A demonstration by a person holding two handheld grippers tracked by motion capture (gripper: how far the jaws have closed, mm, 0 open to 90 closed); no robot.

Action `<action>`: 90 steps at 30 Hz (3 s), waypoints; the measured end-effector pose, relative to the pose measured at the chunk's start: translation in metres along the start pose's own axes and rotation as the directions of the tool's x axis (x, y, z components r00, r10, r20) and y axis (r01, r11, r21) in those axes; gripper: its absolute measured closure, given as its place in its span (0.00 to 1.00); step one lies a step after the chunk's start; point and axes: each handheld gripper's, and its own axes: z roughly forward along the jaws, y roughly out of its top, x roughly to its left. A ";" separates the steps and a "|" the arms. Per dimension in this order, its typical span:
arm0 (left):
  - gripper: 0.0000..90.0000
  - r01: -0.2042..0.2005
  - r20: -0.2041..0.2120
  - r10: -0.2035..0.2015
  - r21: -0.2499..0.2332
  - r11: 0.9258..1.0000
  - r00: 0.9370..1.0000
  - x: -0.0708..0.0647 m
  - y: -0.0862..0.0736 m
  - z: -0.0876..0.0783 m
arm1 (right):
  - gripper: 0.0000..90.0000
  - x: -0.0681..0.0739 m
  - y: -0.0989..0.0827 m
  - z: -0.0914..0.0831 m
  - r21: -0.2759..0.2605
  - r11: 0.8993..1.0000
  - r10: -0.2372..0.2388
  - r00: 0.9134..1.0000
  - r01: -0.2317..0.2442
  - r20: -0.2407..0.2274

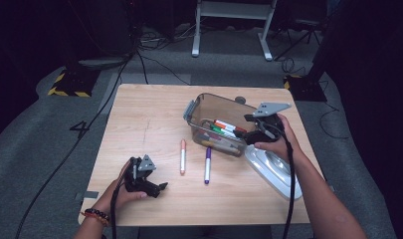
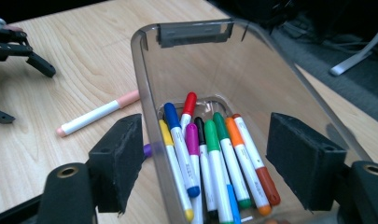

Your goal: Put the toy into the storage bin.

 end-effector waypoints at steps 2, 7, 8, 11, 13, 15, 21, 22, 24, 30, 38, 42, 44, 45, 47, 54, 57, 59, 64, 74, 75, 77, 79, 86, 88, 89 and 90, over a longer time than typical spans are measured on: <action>0.00 0.000 0.000 0.000 0.000 1.000 1.000 0.000 0.000 0.000 | 0.31 0.004 -0.008 -0.010 -0.021 1.000 -0.003 1.000 0.003 0.019; 0.01 0.000 0.000 0.000 0.000 1.000 1.000 0.000 0.000 0.000 | 0.32 0.015 -0.030 -0.029 -0.062 0.998 0.020 0.999 -0.018 0.038; 0.01 0.000 0.000 0.000 0.000 1.000 1.000 0.000 0.000 0.000 | 0.32 0.017 -0.034 -0.031 -0.070 0.997 0.025 0.999 -0.023 0.037; 0.01 0.000 0.000 0.000 0.000 1.000 1.000 0.000 0.000 0.000 | 0.32 0.023 -0.050 -0.037 -0.079 0.996 0.032 0.999 -0.029 0.043; 0.01 0.000 0.000 0.000 0.000 1.000 1.000 0.000 0.000 0.000 | 0.32 0.026 -0.058 -0.039 -0.080 0.996 0.042 0.998 -0.038 0.044; 0.01 0.001 -0.001 -0.001 0.000 1.000 1.000 0.000 0.000 0.000 | 0.32 0.031 -0.068 -0.041 -0.083 0.995 0.051 0.998 -0.048 0.041; 0.01 0.001 -0.002 -0.001 0.000 1.000 1.000 0.000 0.000 0.000 | 0.38 0.046 -0.098 -0.033 -0.065 0.992 0.105 0.994 -0.105 -0.002; 0.01 0.001 -0.002 -0.001 0.000 1.000 1.000 0.000 0.000 0.000 | 0.38 0.048 -0.103 -0.029 -0.055 0.992 0.110 0.994 -0.111 -0.014; 0.01 0.001 -0.001 -0.001 0.000 1.000 1.000 0.000 0.000 0.000 | 0.39 0.053 -0.111 -0.019 -0.032 0.993 0.116 0.993 -0.117 -0.019; 0.01 0.001 -0.002 -0.001 0.000 1.000 1.000 0.000 0.000 0.000 | 0.37 0.067 -0.109 0.012 0.004 0.994 0.108 0.993 -0.108 -0.053; 0.01 0.000 -0.002 0.000 0.000 1.000 1.000 0.000 0.000 0.000 | 0.35 0.094 -0.087 0.064 0.025 0.999 0.047 0.995 -0.045 -0.083; 0.01 0.001 -0.003 -0.001 -0.001 1.000 1.000 0.000 0.000 0.000 | 0.34 0.105 -0.080 0.089 0.048 0.999 0.023 0.995 -0.018 -0.099; 0.01 0.001 -0.003 -0.001 -0.001 1.000 1.000 0.000 0.000 0.000 | 0.34 0.106 -0.077 0.098 0.048 0.998 0.031 0.996 -0.027 -0.084; 0.01 0.001 -0.003 -0.001 -0.001 1.000 1.000 0.000 0.000 0.000 | 0.34 0.105 -0.076 0.102 0.046 0.999 0.034 0.996 -0.030 -0.080; 0.01 0.002 -0.004 -0.002 -0.001 1.000 1.000 0.000 0.000 0.000 | 0.34 0.101 -0.075 0.110 0.051 0.997 0.056 0.997 -0.054 -0.058; 0.01 0.002 -0.004 -0.002 -0.001 1.000 1.000 0.000 0.000 0.000 | 0.35 0.088 -0.080 0.134 0.091 0.986 0.143 0.990 -0.141 -0.009; 0.01 0.002 -0.004 -0.002 -0.001 1.000 1.000 0.000 0.000 0.000 | 0.45 0.085 -0.081 0.140 0.092 0.986 0.140 0.990 -0.139 0.003; 0.01 0.003 -0.004 -0.003 -0.001 1.000 1.000 0.000 0.000 0.000 | 0.62 0.084 -0.079 0.140 0.097 0.987 0.130 0.991 -0.128 -0.016; 0.01 0.004 -0.005 -0.004 0.000 1.000 1.000 -0.001 -0.001 -0.001 | 0.82 0.087 -0.080 0.133 0.110 0.991 0.080 0.994 -0.072 -0.071; 0.01 0.006 -0.005 -0.006 0.000 1.000 1.000 -0.001 -0.001 -0.001 | 0.82 0.087 -0.108 0.090 0.130 0.991 -0.004 0.977 0.033 -0.215; 0.01 0.005 -0.004 -0.005 0.000 1.000 1.000 -0.001 -0.001 -0.001 | 0.82 0.087 -0.113 0.084 0.126 0.991 -0.002 0.973 0.032 -0.229; 0.01 0.006 -0.004 -0.006 0.000 1.000 1.000 -0.001 -0.001 -0.001 | 0.82 0.087 -0.120 0.073 0.134 0.990 -0.012 0.973 0.044 -0.230; 0.01 0.006 -0.004 -0.006 0.000 1.000 1.000 -0.001 -0.001 -0.001 | 0.82 0.087 -0.126 0.065 0.134 0.989 -0.028 0.974 0.060 -0.226; 0.01 0.002 -0.003 -0.002 0.002 1.000 1.000 0.000 -0.001 -0.001 | 0.72 0.086 -0.131 0.060 0.129 0.990 -0.025 0.971 0.057 -0.237; 0.00 0.001 -0.003 -0.001 0.001 1.000 1.000 0.000 0.000 -0.001 | 0.68 0.088 -0.129 0.063 0.125 0.990 -0.031 0.972 0.061 -0.234; 0.00 0.001 -0.004 -0.001 0.002 1.000 1.000 0.000 0.000 -0.001 | 0.67 0.088 -0.128 0.065 0.123 0.990 -0.036 0.972 0.066 -0.232; 0.00 0.001 -0.003 -0.001 0.002 1.000 1.000 0.000 0.000 -0.001 | 0.66 0.090 -0.127 0.067 0.122 0.991 -0.035 0.973 0.064 -0.228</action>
